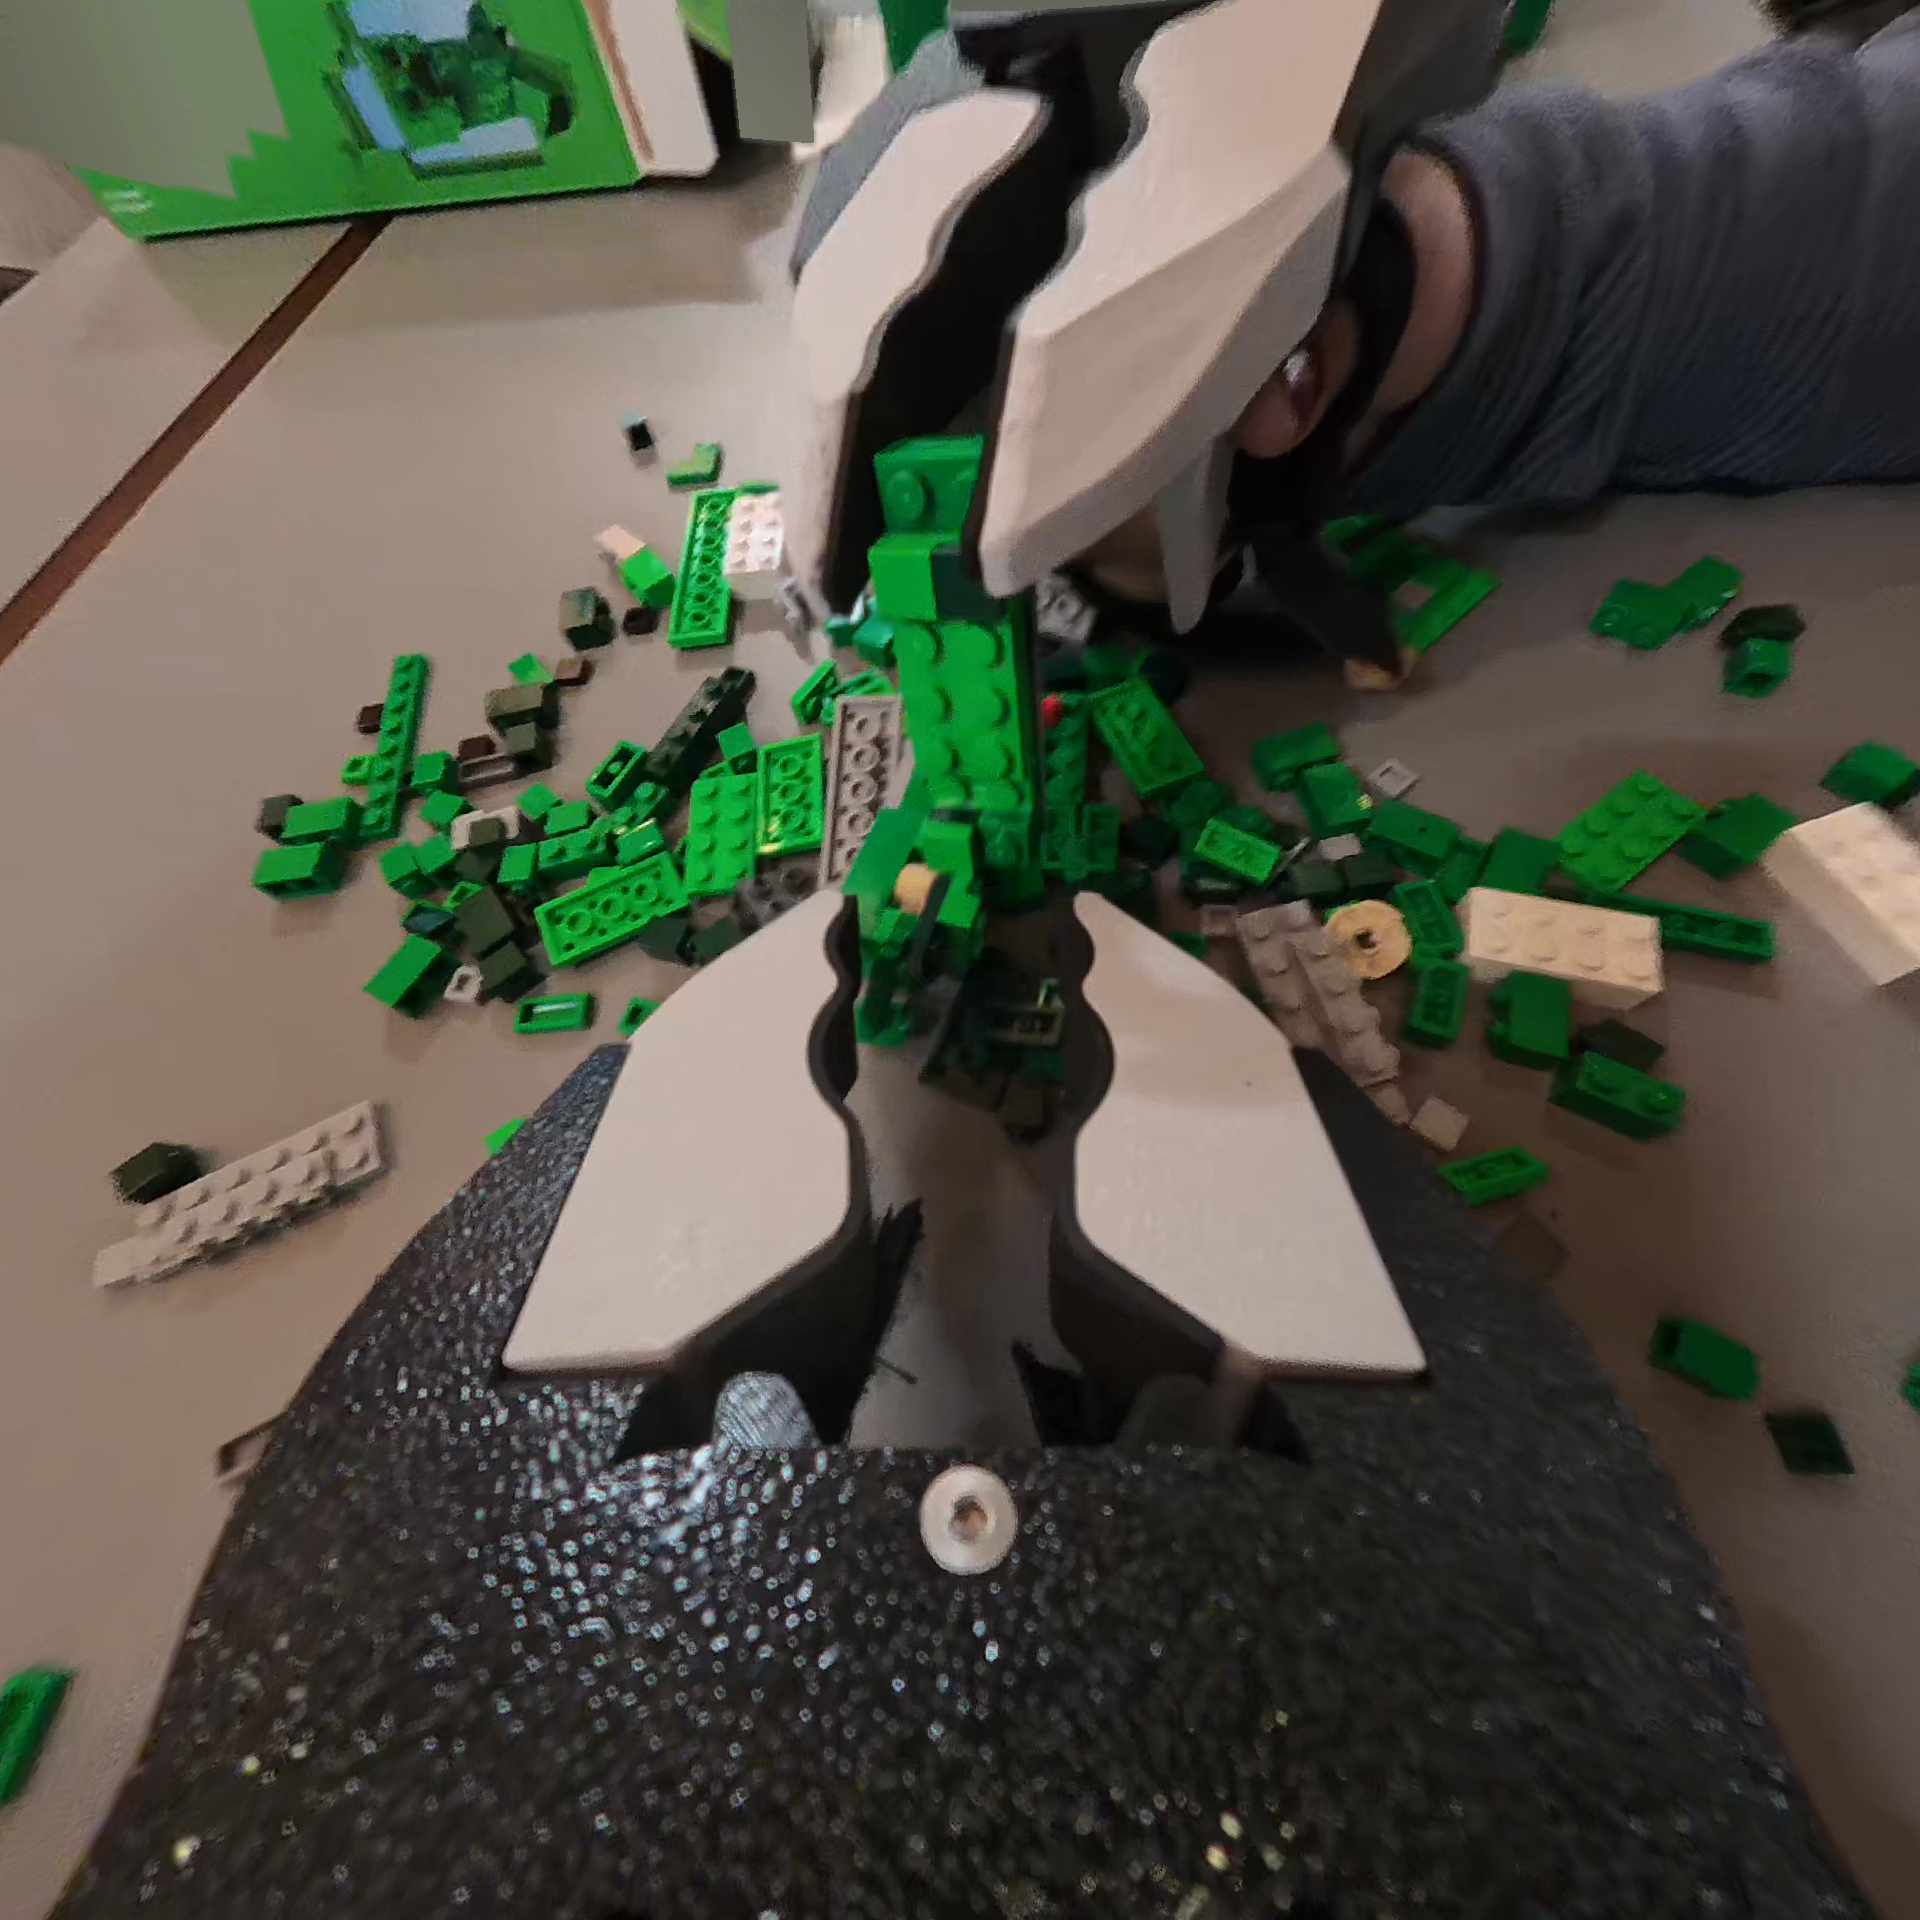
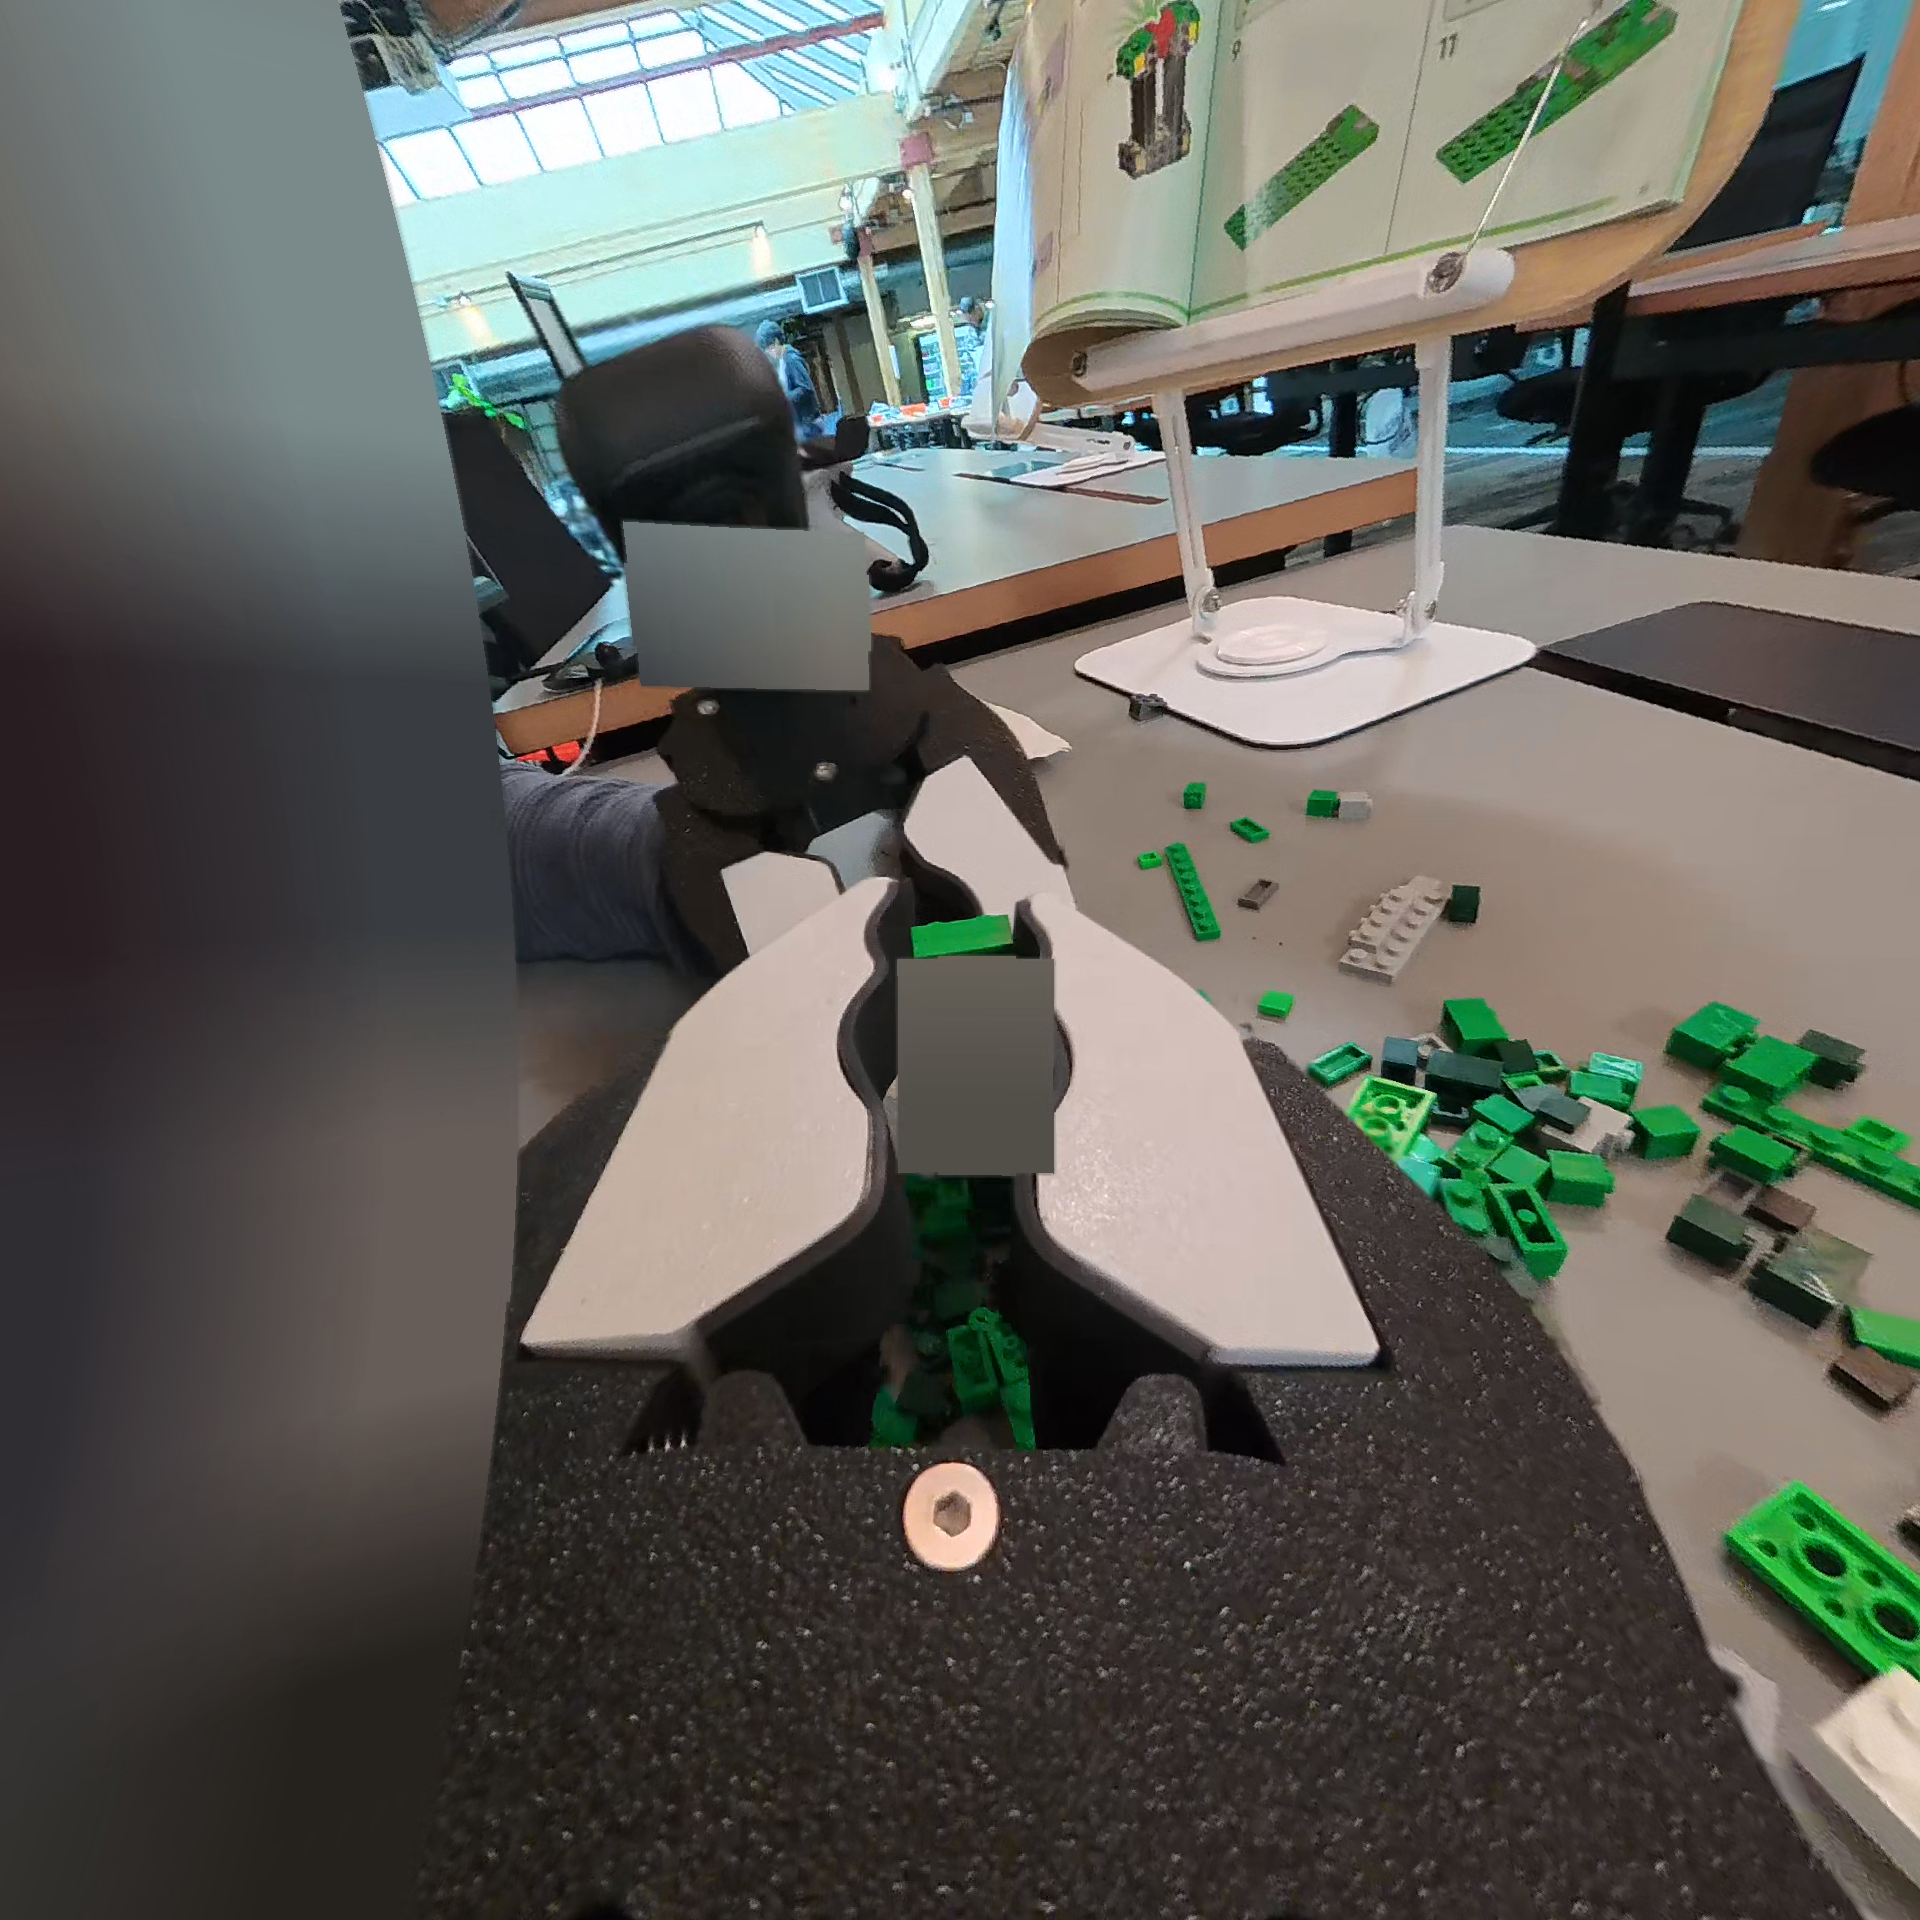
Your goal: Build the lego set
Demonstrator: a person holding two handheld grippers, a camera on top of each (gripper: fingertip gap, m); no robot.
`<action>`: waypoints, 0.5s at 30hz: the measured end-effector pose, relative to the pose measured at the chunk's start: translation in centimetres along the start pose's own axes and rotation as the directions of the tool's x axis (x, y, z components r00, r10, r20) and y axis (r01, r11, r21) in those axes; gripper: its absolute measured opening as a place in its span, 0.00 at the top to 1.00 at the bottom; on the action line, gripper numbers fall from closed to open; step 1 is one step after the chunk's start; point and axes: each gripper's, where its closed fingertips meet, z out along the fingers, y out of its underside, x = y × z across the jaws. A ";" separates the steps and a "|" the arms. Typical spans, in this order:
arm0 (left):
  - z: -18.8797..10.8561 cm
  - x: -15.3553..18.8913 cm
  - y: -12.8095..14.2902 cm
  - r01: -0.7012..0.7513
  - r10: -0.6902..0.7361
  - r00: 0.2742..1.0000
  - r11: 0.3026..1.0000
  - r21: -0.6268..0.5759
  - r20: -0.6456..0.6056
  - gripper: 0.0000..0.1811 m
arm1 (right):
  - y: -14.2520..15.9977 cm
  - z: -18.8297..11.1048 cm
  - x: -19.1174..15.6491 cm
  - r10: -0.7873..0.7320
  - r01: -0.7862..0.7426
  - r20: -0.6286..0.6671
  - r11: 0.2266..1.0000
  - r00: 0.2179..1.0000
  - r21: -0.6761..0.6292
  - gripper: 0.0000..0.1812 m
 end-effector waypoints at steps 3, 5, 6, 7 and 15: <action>-0.2 1.1 -1.3 0.047 -0.040 0.996 0.995 0.087 -0.085 0.82 | -0.3 0.2 -0.8 0.040 -0.042 0.057 0.999 0.998 0.034 0.90; -0.5 1.5 -1.6 0.071 -0.056 0.989 0.991 0.112 -0.134 0.89 | -0.6 0.3 -0.9 0.059 -0.062 0.071 0.997 0.996 0.051 0.90; -0.5 1.4 -1.7 0.090 -0.074 0.988 0.989 0.118 -0.135 0.90 | -0.7 0.2 -0.8 0.066 -0.070 0.064 0.996 0.996 0.059 0.90; -0.6 1.3 -1.8 0.107 -0.089 0.986 0.986 0.126 -0.138 0.90 | -0.9 0.2 -0.7 0.072 -0.075 0.053 0.995 0.996 0.067 0.90; -1.2 2.1 -2.9 0.236 -0.190 0.947 0.958 0.161 -0.260 0.90 | 0.4 1.1 -1.4 0.050 -0.049 0.047 0.998 0.998 -0.026 0.88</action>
